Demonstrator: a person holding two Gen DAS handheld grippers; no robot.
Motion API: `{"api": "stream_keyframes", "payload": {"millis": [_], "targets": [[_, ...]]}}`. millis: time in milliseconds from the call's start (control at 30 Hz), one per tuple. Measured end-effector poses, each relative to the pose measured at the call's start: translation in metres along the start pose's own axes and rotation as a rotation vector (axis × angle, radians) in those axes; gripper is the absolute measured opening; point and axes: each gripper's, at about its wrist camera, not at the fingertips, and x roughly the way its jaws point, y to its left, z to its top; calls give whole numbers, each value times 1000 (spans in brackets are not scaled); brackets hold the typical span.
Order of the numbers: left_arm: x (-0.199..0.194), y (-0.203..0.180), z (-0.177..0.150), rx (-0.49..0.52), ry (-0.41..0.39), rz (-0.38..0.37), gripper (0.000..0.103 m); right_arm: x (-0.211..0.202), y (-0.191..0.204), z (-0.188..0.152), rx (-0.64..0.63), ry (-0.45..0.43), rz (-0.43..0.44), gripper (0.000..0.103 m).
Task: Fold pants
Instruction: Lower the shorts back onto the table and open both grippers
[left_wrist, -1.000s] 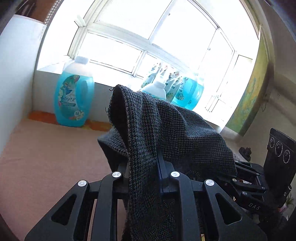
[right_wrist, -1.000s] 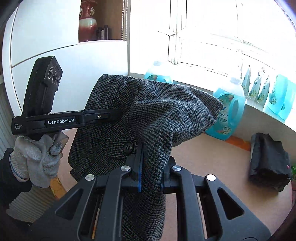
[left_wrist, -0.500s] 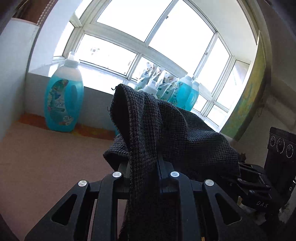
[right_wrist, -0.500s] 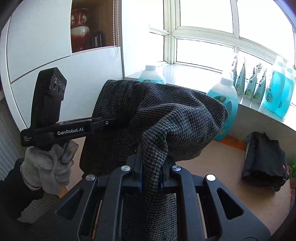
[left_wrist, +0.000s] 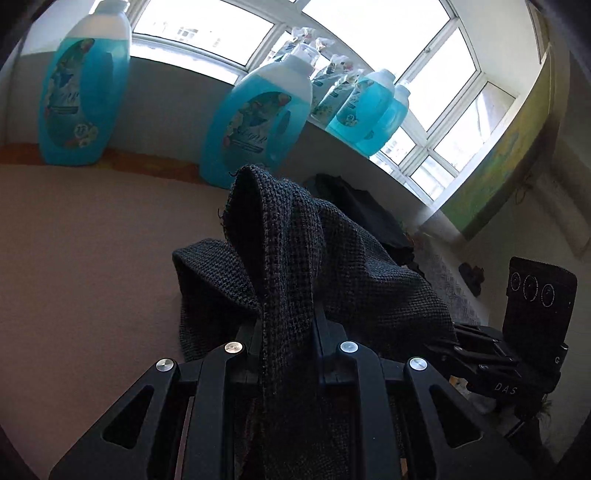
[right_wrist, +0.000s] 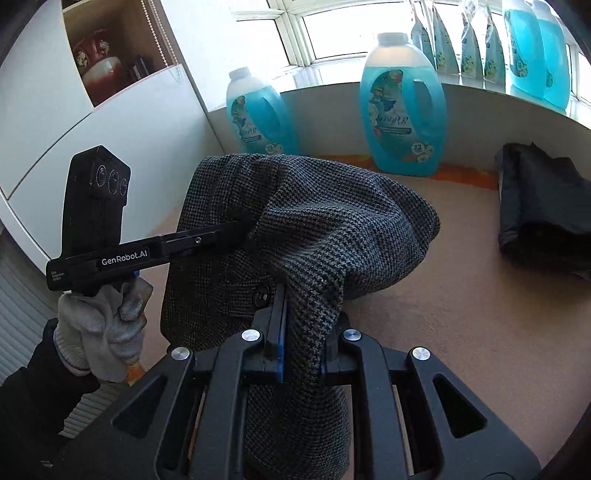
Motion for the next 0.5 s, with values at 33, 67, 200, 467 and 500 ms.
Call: {"api": "stream_keyframes", "payload": {"millis": [33, 67, 200, 467, 500], "targets": [[15, -6, -3, 0, 23, -11, 16, 2, -18, -6, 32, 15, -5, 13], [29, -11, -4, 0, 42, -20, 16, 4, -35, -10, 60, 26, 0, 13], [65, -22, -7, -10, 100, -17, 16, 16, -75, -24, 105, 53, 27, 13], [47, -14, -7, -4, 129, 99, 37, 24, -83, -24, 58, 95, 38, 29], [42, -11, -9, -13, 127, 114, 42, 24, -85, -24, 61, 97, 37, 38]]}}
